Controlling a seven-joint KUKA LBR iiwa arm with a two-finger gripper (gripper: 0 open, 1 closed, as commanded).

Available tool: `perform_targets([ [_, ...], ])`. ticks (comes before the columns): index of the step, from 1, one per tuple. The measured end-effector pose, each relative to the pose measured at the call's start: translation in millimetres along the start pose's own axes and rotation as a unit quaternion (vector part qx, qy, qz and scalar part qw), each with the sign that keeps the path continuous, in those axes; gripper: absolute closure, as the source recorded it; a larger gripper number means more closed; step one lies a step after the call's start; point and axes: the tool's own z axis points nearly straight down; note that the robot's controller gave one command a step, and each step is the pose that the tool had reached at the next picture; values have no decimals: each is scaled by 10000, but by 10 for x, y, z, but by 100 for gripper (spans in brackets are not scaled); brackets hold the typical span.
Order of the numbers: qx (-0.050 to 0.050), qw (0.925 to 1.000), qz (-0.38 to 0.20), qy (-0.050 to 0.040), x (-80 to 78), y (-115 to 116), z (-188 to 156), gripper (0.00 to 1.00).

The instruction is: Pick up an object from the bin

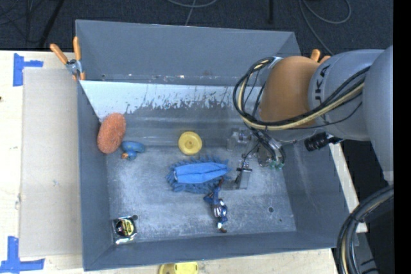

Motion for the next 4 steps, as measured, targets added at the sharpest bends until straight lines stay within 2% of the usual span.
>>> perform_targets([
  [1,1,9996,-269,-8,-5,183,61,0],
  [2,2,10000,39,-5,216,337,88,100],
  [3,3,10000,35,-5,216,337,88,100],
  [4,4,10000,14,29,281,336,-328,100],
])
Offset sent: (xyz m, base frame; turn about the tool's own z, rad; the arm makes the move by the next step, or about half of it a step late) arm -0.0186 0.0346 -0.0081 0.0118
